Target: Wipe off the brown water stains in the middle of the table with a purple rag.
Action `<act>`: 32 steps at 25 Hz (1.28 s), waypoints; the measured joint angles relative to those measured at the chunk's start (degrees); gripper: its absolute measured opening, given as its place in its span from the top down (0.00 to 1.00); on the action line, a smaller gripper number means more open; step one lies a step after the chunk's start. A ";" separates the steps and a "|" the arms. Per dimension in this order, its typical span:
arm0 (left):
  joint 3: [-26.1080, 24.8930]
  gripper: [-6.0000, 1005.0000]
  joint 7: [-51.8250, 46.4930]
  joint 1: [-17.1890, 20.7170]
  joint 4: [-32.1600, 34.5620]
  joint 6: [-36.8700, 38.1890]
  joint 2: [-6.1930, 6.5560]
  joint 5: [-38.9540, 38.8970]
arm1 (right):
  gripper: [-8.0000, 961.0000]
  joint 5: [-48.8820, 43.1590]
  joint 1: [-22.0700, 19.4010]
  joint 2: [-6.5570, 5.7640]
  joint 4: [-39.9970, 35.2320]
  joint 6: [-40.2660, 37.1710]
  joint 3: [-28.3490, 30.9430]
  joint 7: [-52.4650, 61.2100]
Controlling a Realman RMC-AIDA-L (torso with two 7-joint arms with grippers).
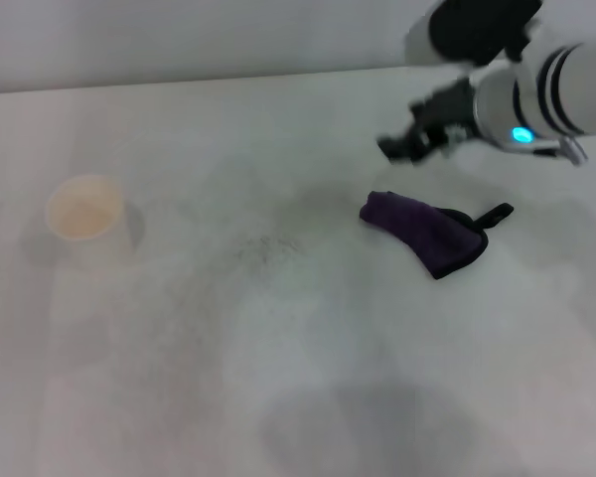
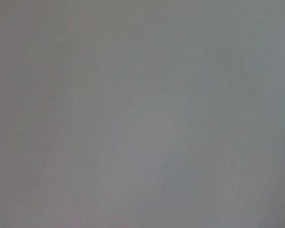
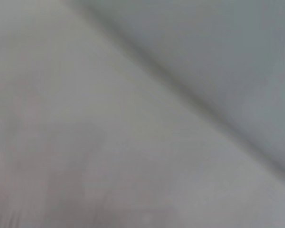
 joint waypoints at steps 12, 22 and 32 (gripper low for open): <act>0.00 0.12 0.00 0.08 0.00 0.02 0.00 0.00 | 0.20 57.66 -5.98 -0.35 10.11 -14.90 13.97 -36.67; 0.00 0.12 0.00 0.00 0.00 -0.29 -0.01 0.00 | 0.20 109.64 -2.37 0.34 54.22 9.62 38.20 -90.45; 0.00 0.12 -0.44 -0.37 -0.06 0.04 -0.17 0.00 | 0.20 116.60 -0.97 0.62 74.64 8.56 51.46 -133.55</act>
